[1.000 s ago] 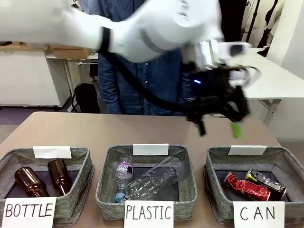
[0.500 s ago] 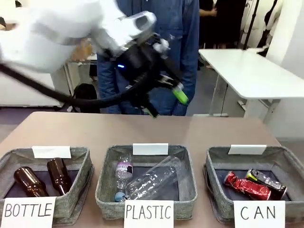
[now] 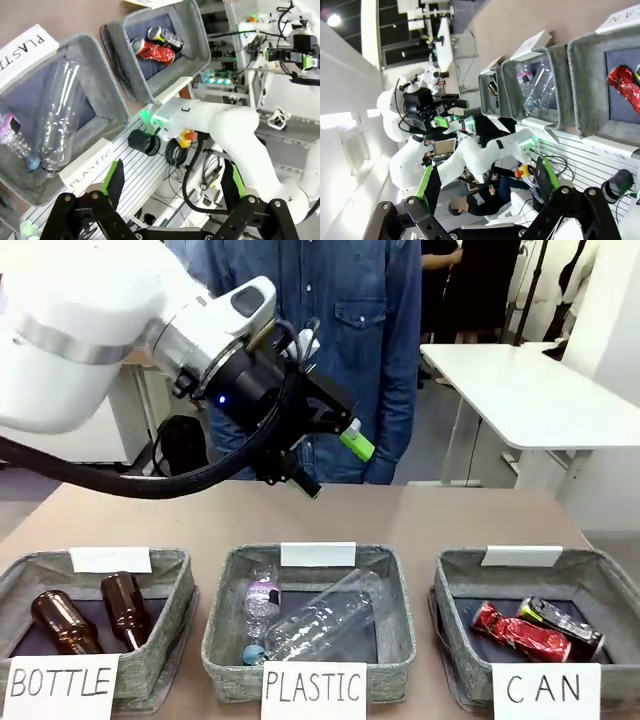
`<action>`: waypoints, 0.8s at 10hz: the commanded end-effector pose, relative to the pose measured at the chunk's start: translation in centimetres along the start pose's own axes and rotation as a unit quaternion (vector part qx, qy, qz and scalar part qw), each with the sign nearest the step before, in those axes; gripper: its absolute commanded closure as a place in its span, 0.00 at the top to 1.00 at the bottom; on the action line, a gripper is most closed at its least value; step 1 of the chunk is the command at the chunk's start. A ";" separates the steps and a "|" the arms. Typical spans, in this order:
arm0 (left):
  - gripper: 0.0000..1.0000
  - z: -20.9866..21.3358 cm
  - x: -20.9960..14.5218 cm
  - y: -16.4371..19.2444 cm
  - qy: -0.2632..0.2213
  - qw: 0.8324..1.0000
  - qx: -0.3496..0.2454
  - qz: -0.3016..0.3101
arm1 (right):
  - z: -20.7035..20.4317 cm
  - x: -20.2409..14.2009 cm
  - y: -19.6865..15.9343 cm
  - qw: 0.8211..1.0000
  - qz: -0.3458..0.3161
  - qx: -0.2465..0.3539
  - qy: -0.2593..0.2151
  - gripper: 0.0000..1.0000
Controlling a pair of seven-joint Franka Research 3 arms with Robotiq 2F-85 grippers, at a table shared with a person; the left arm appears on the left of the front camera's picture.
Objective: Sort the can waste into the basket.
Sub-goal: Pick up the can waste from the table and place it in the right Fabric basket.
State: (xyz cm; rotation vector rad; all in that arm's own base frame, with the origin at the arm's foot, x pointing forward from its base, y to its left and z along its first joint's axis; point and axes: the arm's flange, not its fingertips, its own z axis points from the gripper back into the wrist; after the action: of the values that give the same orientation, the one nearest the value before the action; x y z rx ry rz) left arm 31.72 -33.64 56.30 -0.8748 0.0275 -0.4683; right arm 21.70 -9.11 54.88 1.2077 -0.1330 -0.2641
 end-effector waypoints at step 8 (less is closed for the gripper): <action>1.00 13.0 -7.8 11.9 -0.120 0.967 -0.153 0.164 | -15.2 4.4 1.9 1.000 -0.012 0.012 0.014 1.00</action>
State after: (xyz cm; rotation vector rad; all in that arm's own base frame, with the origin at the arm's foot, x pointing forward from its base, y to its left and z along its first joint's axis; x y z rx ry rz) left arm 33.63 -16.44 54.94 -1.1128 0.0693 -0.1077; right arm 30.22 0.84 53.67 1.1906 -0.1052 -0.2396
